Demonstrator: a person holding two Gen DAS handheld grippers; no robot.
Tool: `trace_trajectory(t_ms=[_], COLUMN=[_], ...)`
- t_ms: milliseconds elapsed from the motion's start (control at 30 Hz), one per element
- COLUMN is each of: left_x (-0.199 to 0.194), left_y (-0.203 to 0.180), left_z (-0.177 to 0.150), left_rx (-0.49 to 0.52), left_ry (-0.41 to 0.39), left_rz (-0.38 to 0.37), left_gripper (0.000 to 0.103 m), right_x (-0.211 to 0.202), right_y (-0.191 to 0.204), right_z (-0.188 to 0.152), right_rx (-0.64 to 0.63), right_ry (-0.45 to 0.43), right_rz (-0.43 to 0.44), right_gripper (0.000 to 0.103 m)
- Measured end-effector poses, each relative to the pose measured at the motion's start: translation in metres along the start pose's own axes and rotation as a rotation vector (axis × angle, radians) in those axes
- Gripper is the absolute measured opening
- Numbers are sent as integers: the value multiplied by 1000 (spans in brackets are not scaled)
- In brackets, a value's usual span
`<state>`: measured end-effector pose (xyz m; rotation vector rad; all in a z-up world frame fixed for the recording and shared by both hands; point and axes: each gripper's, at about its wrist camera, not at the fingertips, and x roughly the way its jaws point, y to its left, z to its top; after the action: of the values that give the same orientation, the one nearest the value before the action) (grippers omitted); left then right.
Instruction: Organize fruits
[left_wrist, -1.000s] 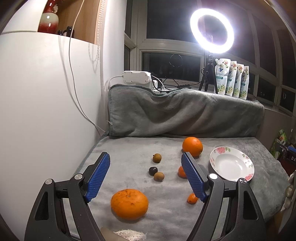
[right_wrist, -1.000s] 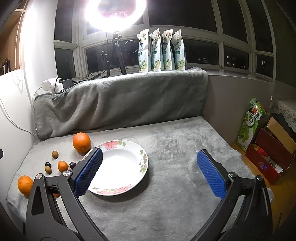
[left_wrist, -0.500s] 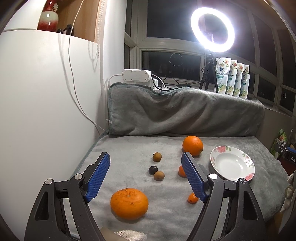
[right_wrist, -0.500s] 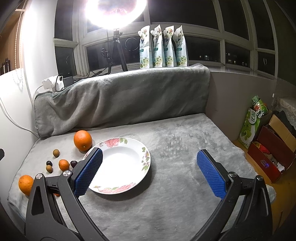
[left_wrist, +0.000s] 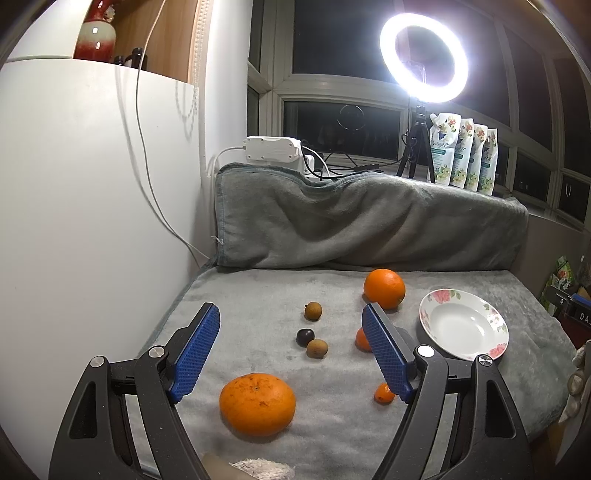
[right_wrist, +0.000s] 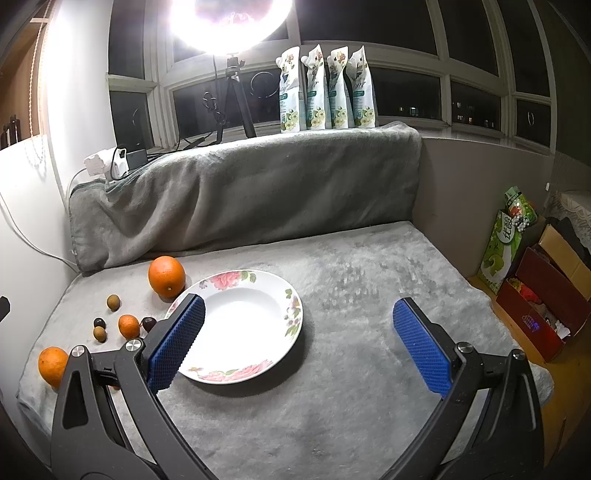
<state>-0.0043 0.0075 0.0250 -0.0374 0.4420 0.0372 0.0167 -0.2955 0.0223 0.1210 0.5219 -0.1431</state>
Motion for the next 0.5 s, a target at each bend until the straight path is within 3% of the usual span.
trace_trajectory(t_ms=[500], left_x=[0], left_y=[-1], left_z=[-2], left_rx=[0], left_ry=[4], left_rz=[0], left_gripper=[80], right_x=[1], right_y=[2], right_z=[-2], right_rx=[1], right_ry=[10], right_rz=[7], right_gripper=[103])
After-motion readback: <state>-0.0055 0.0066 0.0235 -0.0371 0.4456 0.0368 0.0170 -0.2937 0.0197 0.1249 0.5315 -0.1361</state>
